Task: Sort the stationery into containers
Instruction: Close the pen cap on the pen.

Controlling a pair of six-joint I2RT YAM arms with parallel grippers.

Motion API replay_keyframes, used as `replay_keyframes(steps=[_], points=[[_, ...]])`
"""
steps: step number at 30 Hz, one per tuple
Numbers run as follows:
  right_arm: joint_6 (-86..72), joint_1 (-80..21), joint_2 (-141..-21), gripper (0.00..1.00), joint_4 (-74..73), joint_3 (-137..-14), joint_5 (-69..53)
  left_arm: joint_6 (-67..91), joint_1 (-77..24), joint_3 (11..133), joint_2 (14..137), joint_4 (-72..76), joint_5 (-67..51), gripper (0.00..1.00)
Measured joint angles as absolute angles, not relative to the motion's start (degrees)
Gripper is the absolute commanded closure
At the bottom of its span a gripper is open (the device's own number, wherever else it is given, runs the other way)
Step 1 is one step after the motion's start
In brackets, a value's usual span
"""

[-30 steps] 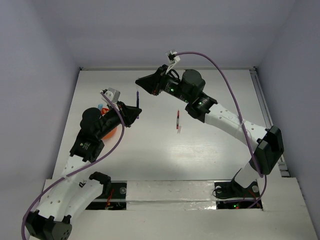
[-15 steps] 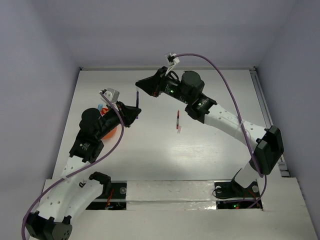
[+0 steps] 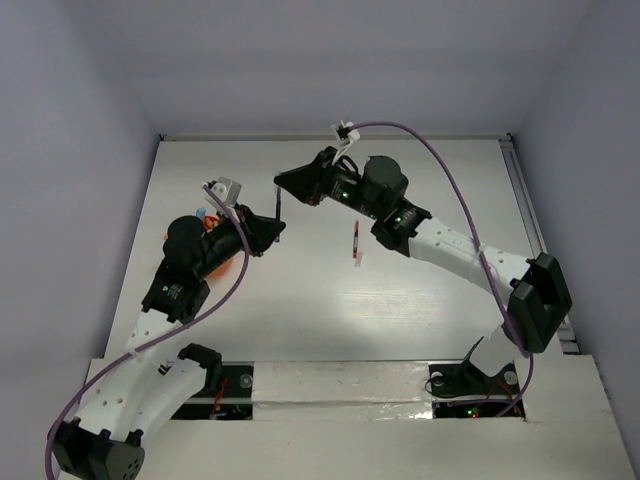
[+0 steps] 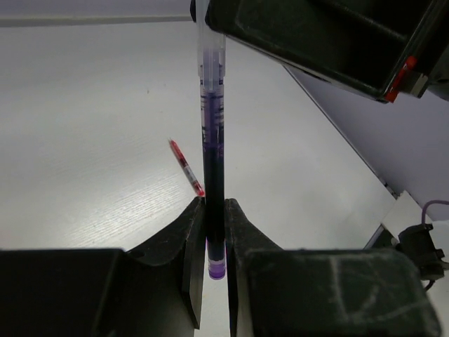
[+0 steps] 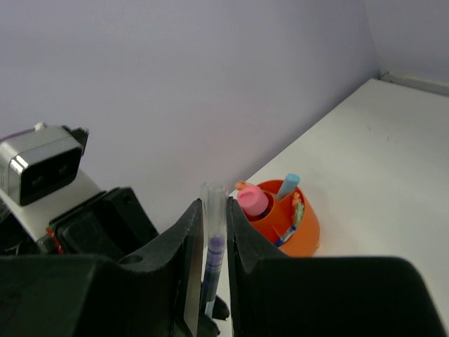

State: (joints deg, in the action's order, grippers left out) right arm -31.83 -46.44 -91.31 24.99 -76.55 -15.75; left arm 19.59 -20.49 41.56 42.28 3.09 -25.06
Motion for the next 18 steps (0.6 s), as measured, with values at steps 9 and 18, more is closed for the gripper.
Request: replay_keyframes(steps=[9, 18], points=[[-33.23, -46.85, -88.18, 1.00, 28.47, -71.75, -16.14, 23.27, -20.56, 41.21, 42.30, 4.38, -27.29, 1.00], [-34.96, -46.46, -84.64, 1.00, 28.82, -67.00, -16.58, 23.44, -21.06, 41.41, 42.30, 3.22, -29.54, 1.00]])
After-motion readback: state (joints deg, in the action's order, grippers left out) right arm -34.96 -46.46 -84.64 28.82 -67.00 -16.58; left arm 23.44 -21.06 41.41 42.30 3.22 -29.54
